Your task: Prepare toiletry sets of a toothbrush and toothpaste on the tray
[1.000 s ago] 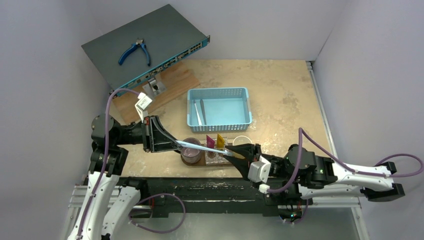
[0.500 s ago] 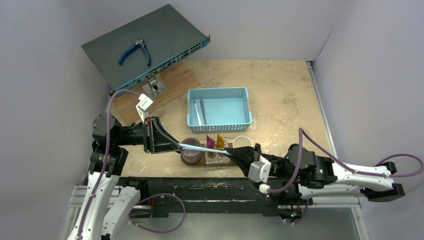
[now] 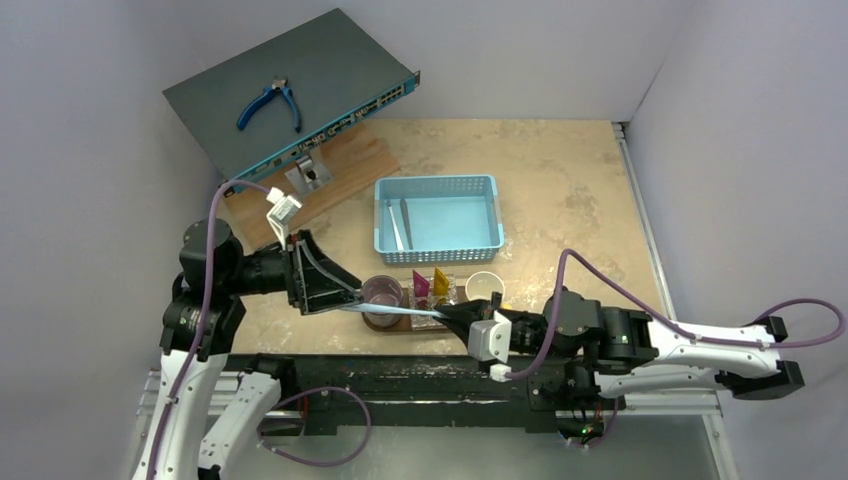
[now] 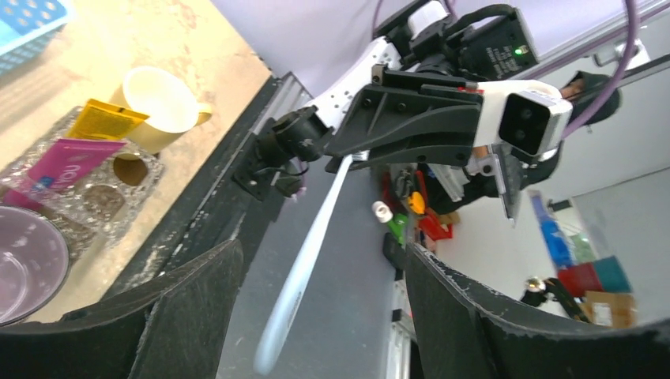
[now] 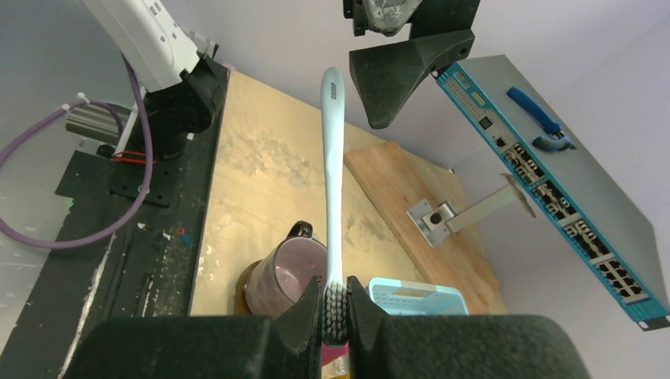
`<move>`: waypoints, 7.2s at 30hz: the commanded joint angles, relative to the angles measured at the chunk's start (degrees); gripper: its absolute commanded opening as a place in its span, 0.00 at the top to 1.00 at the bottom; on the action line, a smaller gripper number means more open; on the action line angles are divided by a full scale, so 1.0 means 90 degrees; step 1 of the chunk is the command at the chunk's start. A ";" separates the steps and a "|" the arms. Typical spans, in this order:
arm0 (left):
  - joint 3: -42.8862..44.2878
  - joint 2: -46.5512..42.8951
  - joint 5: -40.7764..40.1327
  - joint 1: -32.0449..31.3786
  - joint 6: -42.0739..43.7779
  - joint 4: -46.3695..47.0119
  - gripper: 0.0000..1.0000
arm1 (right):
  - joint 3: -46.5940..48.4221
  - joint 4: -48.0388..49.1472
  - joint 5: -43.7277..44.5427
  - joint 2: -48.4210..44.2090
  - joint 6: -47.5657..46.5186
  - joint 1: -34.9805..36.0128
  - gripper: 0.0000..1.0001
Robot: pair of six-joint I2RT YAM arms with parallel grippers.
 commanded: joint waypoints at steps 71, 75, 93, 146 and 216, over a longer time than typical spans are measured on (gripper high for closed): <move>-0.0121 -0.0200 -0.2170 -0.0026 0.1869 -0.1872 0.24 | 0.1173 0.0923 -0.0401 0.0809 0.1216 0.0013 1.00; 0.0114 -0.0183 -0.2886 -0.0026 0.1936 -0.2120 0.24 | 0.1491 0.0270 -0.0173 0.0845 0.1657 0.0013 1.00; 0.0667 -0.0499 -0.5235 -0.0026 0.2375 -0.2690 0.24 | 0.4293 -0.4075 0.1786 0.2327 0.4786 0.0013 1.00; 0.0092 0.0132 -0.5807 -0.0983 0.2982 -0.2069 0.26 | 0.3754 -0.5314 0.1451 0.3401 0.6514 -0.1628 1.00; -0.0017 0.0042 -0.6045 -0.0983 0.2995 -0.2107 0.27 | 0.0997 -0.2767 0.2433 0.2314 0.7200 -0.1267 0.71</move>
